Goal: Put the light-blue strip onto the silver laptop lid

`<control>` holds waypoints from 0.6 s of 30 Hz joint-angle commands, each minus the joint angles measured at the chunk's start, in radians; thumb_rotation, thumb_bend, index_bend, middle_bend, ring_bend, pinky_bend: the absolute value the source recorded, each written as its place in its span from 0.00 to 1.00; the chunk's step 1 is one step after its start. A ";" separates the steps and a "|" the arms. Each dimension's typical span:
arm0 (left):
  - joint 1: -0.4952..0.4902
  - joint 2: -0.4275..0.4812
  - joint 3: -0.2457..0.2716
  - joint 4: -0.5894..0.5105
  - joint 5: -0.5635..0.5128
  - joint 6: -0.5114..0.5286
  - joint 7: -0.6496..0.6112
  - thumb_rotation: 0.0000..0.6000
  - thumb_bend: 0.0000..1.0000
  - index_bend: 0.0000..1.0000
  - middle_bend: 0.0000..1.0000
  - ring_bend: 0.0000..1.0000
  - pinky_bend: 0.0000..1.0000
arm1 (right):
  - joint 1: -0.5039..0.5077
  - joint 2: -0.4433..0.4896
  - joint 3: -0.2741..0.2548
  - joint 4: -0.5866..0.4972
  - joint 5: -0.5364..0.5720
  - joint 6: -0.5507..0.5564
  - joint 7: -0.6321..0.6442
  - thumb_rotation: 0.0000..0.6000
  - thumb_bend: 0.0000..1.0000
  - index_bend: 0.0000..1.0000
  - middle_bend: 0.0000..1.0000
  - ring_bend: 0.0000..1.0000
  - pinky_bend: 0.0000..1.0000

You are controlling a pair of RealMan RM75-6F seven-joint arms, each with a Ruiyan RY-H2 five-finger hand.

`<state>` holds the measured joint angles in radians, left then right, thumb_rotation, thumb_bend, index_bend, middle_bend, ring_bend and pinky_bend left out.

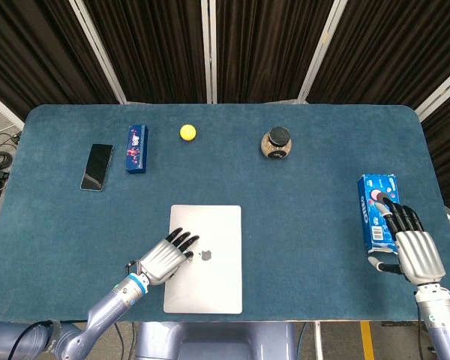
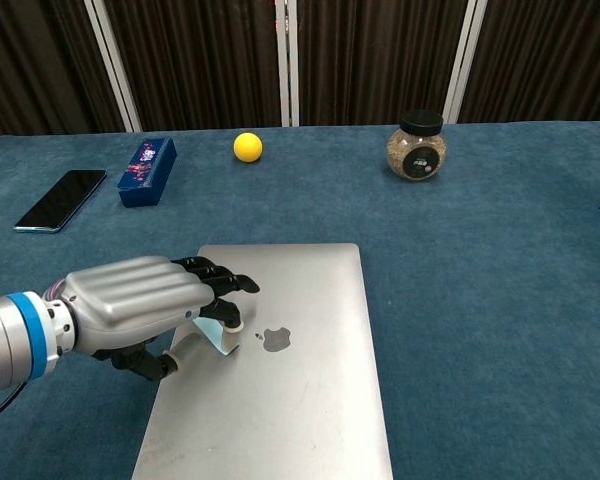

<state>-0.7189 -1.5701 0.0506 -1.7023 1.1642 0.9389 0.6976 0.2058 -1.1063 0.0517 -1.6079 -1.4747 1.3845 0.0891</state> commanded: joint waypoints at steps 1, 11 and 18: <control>0.001 0.002 -0.003 -0.005 0.006 0.008 -0.001 1.00 0.77 0.33 0.00 0.00 0.00 | -0.001 0.001 0.001 0.000 -0.001 0.000 0.001 1.00 0.00 0.00 0.00 0.00 0.00; 0.001 0.013 0.000 -0.027 0.006 0.015 0.003 1.00 0.77 0.33 0.00 0.00 0.00 | -0.004 0.004 0.005 -0.003 -0.004 -0.002 0.008 1.00 0.00 0.00 0.00 0.00 0.00; 0.000 -0.004 0.001 -0.005 -0.010 0.006 0.001 1.00 0.77 0.33 0.00 0.00 0.00 | -0.007 0.006 0.008 -0.003 -0.006 -0.003 0.012 1.00 0.00 0.00 0.00 0.00 0.00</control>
<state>-0.7186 -1.5730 0.0514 -1.7094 1.1556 0.9468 0.6995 0.1991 -1.1007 0.0601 -1.6105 -1.4807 1.3819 0.1008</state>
